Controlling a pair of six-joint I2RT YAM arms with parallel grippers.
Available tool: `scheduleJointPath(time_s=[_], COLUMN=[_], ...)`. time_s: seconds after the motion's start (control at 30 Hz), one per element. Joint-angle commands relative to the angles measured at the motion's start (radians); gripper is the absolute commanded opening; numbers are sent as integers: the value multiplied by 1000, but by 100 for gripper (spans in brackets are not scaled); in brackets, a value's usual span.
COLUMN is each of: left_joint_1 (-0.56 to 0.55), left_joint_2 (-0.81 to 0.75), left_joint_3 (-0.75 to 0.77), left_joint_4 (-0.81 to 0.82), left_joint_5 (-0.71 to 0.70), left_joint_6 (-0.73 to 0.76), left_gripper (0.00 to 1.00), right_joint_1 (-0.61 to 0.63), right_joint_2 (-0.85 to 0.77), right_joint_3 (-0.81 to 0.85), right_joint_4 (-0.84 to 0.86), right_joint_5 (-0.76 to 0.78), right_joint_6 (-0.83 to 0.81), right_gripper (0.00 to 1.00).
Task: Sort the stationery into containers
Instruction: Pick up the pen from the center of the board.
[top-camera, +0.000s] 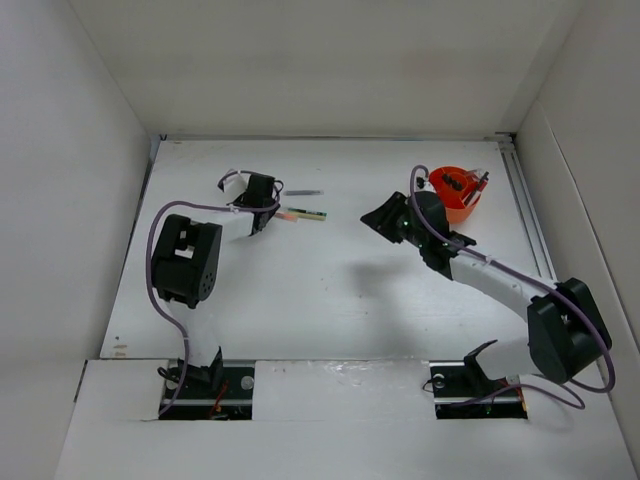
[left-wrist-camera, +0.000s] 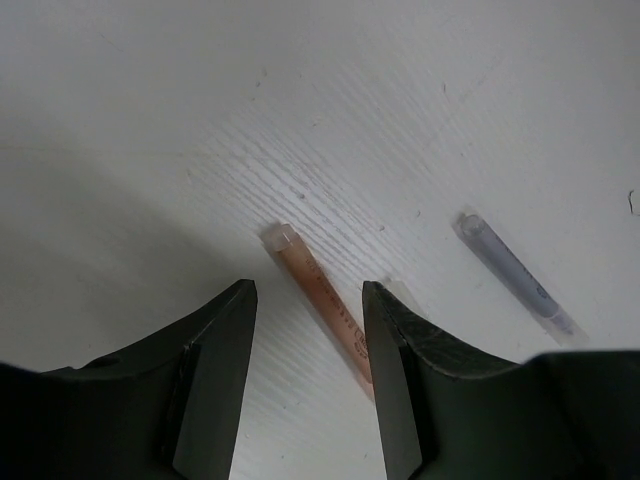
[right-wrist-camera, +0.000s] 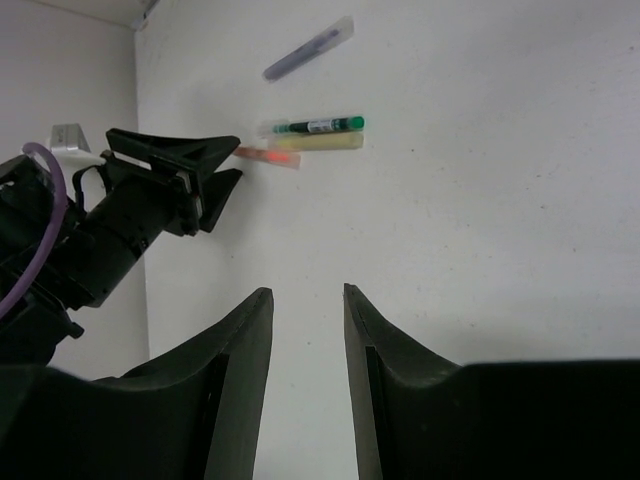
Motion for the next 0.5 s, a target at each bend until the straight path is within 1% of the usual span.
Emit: scheduleJointPath(time_s=[0.0, 0.17, 0.23, 0.27, 0.3, 0.4, 0.47], left_joint_1=[-6, -6, -6, -6, -6, -6, -6], left_joint_2=[17, 52, 66, 66, 66, 66, 78], left_joint_3=[45, 117, 137, 137, 137, 137, 152], left_joint_4=[-20, -69, -78, -78, -78, -87, -130], left_joint_5=[-3, 7, 20, 20, 20, 2, -10], left_joint_6=[8, 51, 85, 95, 96, 115, 126], left_gripper=[44, 44, 41, 32, 30, 27, 27], right_joint_1=[12, 22, 22, 22, 13, 12, 3], right_joint_2=[26, 36, 36, 36, 36, 36, 27], right_joint_3=[39, 48, 48, 48, 48, 48, 48], right_joint_4=[50, 50, 50, 50, 50, 50, 50], right_joint_5=[-15, -15, -15, -15, -24, -24, -33], right_joint_6=[-17, -17, -17, -17, -17, -17, -17], right_gripper=[40, 40, 40, 40, 40, 40, 40])
